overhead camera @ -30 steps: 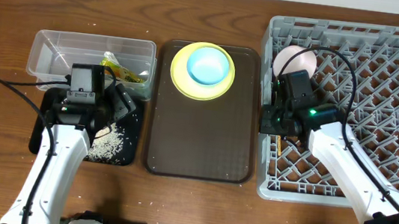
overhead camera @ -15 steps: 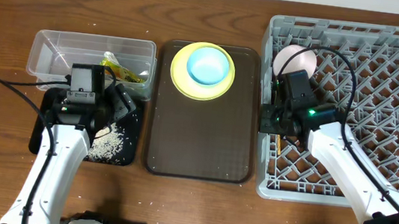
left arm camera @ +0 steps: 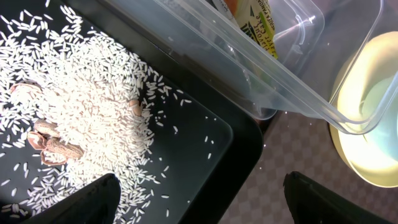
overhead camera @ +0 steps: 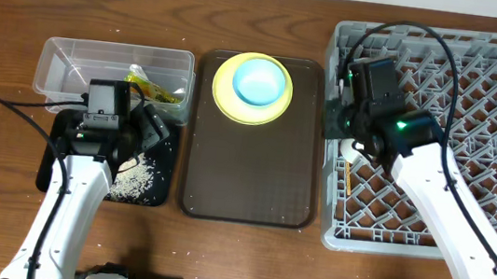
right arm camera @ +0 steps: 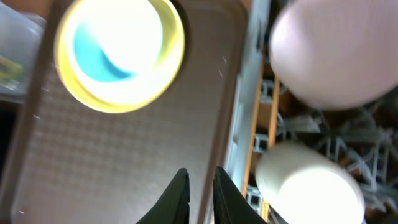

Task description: Sort waste into correct bins and load items into the dishwasher rack

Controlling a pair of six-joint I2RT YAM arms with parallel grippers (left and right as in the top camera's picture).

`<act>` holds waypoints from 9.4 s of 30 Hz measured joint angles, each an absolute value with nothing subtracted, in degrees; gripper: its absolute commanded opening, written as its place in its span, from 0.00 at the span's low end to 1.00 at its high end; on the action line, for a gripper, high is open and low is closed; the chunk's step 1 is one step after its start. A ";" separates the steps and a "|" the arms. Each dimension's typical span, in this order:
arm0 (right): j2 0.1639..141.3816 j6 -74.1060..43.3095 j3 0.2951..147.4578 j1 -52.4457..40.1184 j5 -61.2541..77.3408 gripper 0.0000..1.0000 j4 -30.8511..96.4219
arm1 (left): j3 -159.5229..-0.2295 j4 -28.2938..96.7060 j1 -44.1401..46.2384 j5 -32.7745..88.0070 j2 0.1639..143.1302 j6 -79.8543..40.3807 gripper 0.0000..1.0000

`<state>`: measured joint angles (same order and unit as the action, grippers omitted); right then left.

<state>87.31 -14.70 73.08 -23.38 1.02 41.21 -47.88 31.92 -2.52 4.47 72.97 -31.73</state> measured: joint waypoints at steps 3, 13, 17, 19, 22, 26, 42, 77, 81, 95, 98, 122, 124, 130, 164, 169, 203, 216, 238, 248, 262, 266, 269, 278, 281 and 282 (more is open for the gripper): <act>87.07 -14.44 73.23 -25.02 1.02 0.15 39.11 | -47.88 31.92 -2.52 4.47 72.97 -31.73 0.87; 88.84 -8.08 73.23 -33.39 0.58 0.19 28.86 | -47.88 31.92 -2.52 4.49 72.97 -31.70 0.87; 91.55 -4.56 73.23 -36.10 0.49 0.20 25.47 | -47.88 31.92 -2.52 4.49 72.97 -31.73 0.87; 93.62 -3.14 73.23 -37.06 -0.08 0.21 23.64 | -47.88 31.92 -2.52 4.49 72.97 -31.73 0.87; 97.21 -0.75 73.23 -37.63 -0.99 0.24 20.08 | -47.88 31.92 -2.52 4.49 72.97 -31.73 0.87; 102.08 2.98 73.23 -37.69 -1.76 0.34 14.68 | -47.88 31.90 -2.52 4.49 72.97 -31.73 0.87; 116.92 10.79 73.23 -37.69 -0.80 0.49 -1.56 | -47.88 31.90 -2.52 4.49 72.97 -31.73 0.87; 113.93 13.23 73.38 -45.41 1.50 0.11 8.99 | -47.88 31.90 -2.52 4.47 72.97 -31.73 0.87; 113.95 13.23 73.38 -44.99 1.50 0.05 8.82 | -47.88 31.92 -2.52 4.49 72.97 -31.73 0.87; 114.89 13.23 73.38 -44.58 1.50 0.02 8.75 | -47.88 31.90 -2.52 4.49 72.97 -31.73 0.87; 115.74 13.23 73.38 -44.58 1.32 0.03 8.71 | -47.88 31.90 -2.52 4.49 72.97 -31.73 0.87; 119.39 11.09 73.47 -44.47 3.68 0.01 11.16 | -47.88 31.90 -2.52 4.49 72.97 -31.70 0.87; 119.37 9.93 74.02 -44.47 5.06 0.01 12.82 | -47.88 31.90 -2.52 4.49 72.97 -31.73 0.87; 119.00 7.07 74.70 -44.60 9.76 0.01 17.23 | -47.88 31.90 -2.52 4.49 72.97 -31.73 0.87; 114.26 5.56 74.41 -39.33 1.50 0.44 13.56 | -47.88 31.92 -2.52 4.49 72.97 -31.73 0.87; 114.37 5.72 74.41 -39.24 1.45 0.44 12.69 | -47.88 31.90 -2.52 4.49 72.97 -31.73 0.87; 117.62 6.46 75.16 -41.32 8.49 0.33 22.39 | -47.88 31.90 -2.52 4.49 72.97 -31.73 0.87; 116.71 6.26 75.33 -45.12 10.79 0.36 26.39 | -47.88 31.90 -2.52 4.47 72.97 -31.73 0.87; 102.39 5.85 75.40 -45.15 1.32 0.23 29.69 | -47.88 31.92 -2.52 4.49 72.97 -31.73 0.87; 105.49 5.76 75.40 -45.15 -0.05 0.16 29.43 | -47.88 31.90 -2.52 4.49 72.97 -31.73 0.87; 105.80 5.61 75.40 -45.15 -2.39 0.23 28.88 | -47.88 31.92 -2.52 4.49 72.97 -31.73 0.87; 105.91 5.61 75.40 -45.15 -2.46 0.24 28.16 | -47.88 31.90 -2.52 4.49 72.97 -31.73 0.87; 106.56 5.61 75.40 -45.12 -2.57 0.25 27.64 | -47.88 31.90 -2.52 4.49 72.97 -31.73 0.87; 111.35 5.61 75.40 -45.15 -2.63 0.27 27.35 | -47.88 31.90 -2.52 4.49 72.97 -31.73 0.87; 112.16 5.61 75.40 -45.12 -2.63 0.27 27.33 | -47.88 31.90 -2.52 4.49 72.97 -31.73 0.87; 112.44 5.61 75.40 -45.12 -2.63 0.26 27.38 | -47.88 31.90 -2.52 4.47 72.97 -31.73 0.87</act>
<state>112.44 5.61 75.40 -45.12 -2.63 27.38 -47.88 31.90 -2.52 4.47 72.97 -31.73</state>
